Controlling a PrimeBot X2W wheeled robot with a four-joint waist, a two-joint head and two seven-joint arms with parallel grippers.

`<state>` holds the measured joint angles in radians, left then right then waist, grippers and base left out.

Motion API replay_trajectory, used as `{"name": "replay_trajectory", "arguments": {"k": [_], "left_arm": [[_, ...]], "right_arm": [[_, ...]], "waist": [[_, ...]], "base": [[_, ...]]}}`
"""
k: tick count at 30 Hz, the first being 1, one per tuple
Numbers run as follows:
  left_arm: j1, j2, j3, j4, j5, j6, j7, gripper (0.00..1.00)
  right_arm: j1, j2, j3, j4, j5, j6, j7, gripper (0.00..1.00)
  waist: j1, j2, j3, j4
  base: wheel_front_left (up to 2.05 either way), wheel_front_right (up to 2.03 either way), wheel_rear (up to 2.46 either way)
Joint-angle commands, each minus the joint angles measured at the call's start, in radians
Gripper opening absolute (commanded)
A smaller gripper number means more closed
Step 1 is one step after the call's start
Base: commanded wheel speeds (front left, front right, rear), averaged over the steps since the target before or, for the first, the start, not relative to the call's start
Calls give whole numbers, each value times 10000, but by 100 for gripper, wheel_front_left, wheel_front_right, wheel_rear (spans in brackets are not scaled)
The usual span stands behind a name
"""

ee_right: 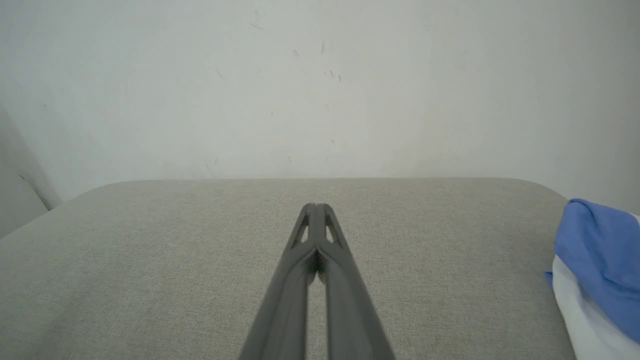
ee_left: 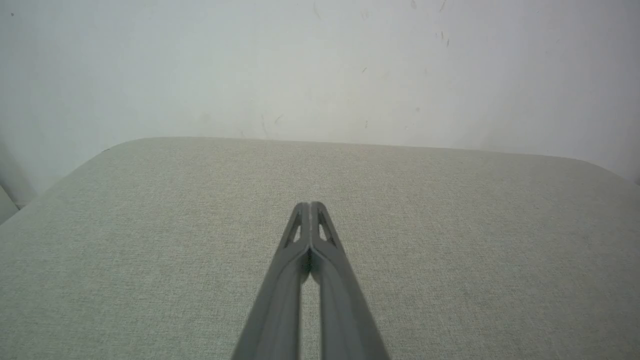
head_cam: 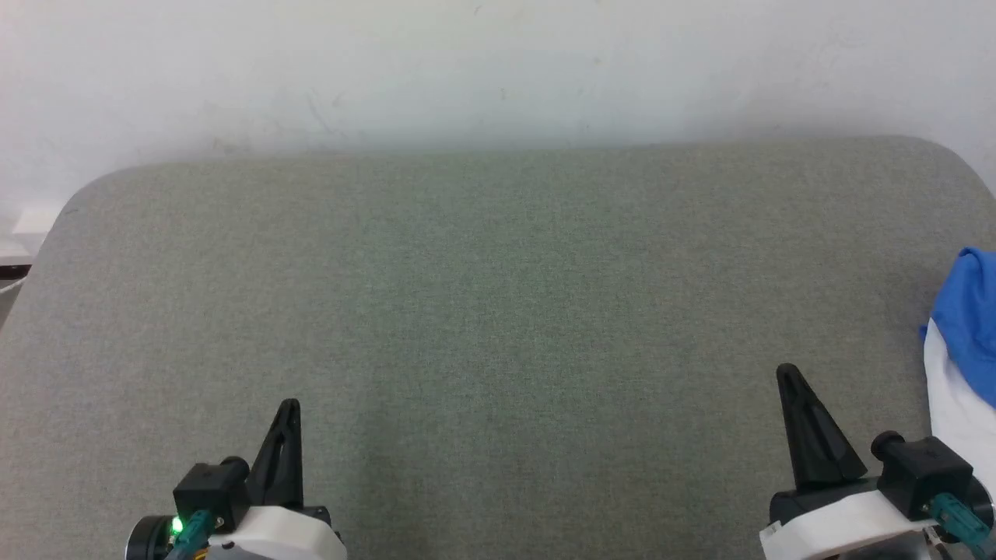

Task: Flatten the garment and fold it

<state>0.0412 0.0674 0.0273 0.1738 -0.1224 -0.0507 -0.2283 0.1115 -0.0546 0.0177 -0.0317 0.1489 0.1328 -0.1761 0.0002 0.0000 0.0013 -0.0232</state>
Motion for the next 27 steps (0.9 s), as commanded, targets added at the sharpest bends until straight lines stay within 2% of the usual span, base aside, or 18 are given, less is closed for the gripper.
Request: {"name": "replay_trajectory", "arguments": {"k": [1, 27], "left_arm": [[-54, -18, -18, -97, 98, 60, 70, 0], [-136, -53, -77, -475, 358, 163, 580, 0]], "right_arm": [[-123, 9, -12, 19, -105, -3, 78, 0], [-352, 17, -50, 88, -424, -7, 466, 0]], "waist": [[-1, 0, 0, 5], [-1, 0, -3, 57]], "base": [[0, 0, 0], [0, 0, 0]]}}
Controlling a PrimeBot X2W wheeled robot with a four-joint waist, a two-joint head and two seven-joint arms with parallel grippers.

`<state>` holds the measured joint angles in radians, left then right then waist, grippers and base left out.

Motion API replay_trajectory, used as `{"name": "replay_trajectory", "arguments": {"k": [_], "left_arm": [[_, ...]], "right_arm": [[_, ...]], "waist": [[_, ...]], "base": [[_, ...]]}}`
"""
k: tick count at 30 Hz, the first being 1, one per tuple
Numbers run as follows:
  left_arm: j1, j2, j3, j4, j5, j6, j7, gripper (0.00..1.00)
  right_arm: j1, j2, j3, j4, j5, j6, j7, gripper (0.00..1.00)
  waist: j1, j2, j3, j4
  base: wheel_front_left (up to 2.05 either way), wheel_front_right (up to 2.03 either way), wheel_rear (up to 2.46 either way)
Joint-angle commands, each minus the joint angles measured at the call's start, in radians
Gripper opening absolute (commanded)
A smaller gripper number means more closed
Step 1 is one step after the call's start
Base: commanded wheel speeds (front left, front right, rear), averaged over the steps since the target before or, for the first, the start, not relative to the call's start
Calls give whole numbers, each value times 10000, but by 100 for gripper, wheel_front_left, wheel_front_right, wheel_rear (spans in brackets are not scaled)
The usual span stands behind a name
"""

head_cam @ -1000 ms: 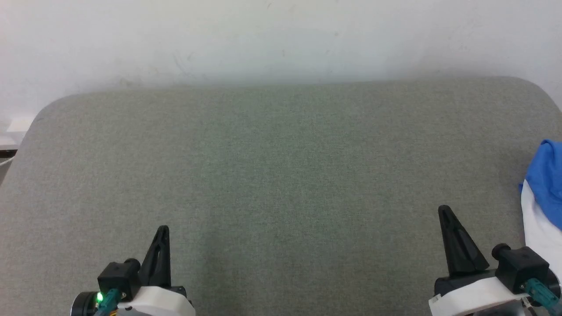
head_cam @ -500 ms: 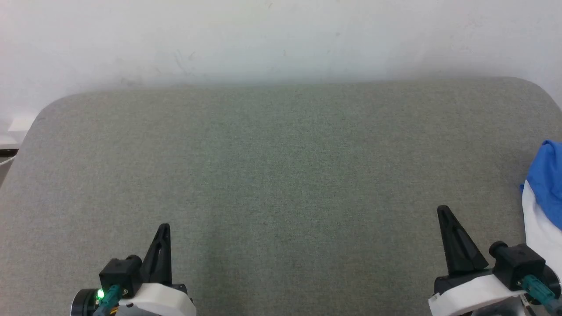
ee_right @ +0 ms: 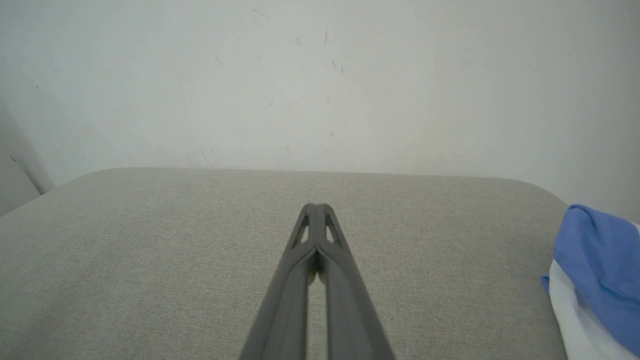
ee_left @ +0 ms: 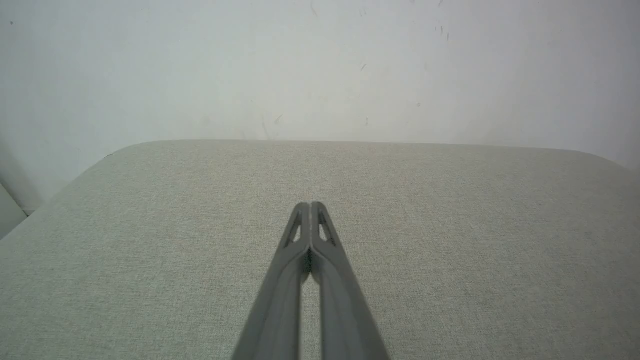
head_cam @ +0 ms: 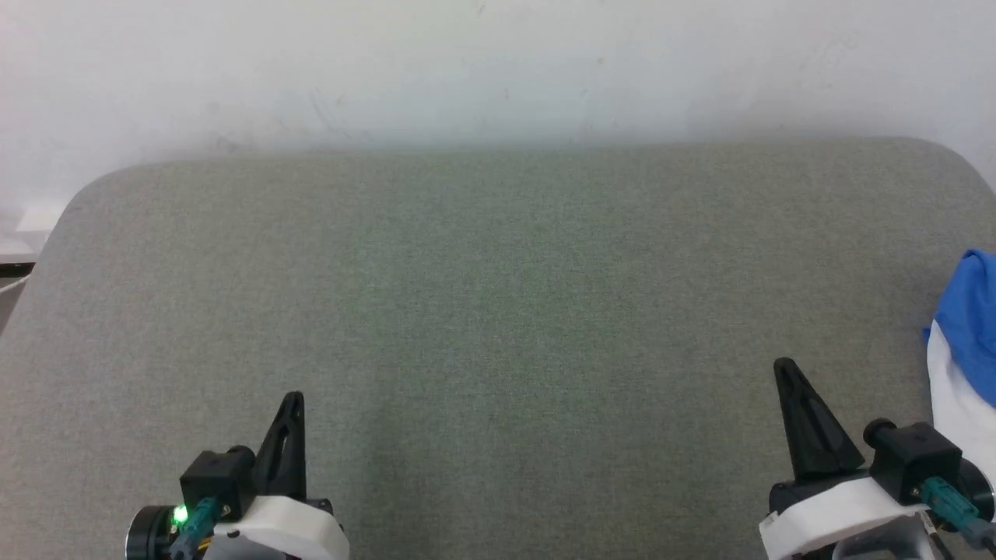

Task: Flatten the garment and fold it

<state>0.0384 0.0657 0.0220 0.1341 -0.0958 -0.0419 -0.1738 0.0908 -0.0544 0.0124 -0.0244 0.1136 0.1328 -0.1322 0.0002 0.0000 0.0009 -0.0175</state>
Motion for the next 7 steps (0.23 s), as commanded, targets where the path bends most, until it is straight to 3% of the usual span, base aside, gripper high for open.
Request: {"name": "replay_trajectory", "arguments": {"k": [1, 7], "left_arm": [[-112, -37, -26, -94, 101, 79, 56, 0], [-132, -46, -40, -185, 164, 104, 179, 0]], "right_arm": [[-155, 15, 2, 18, -84, -7, 43, 0], [-210, 17, -7, 34, -161, -8, 136, 0]], "waist": [[-1, 0, 0, 3], [-1, 0, -1, 16]], "base": [[0, 0, 0], [0, 0, 0]]}}
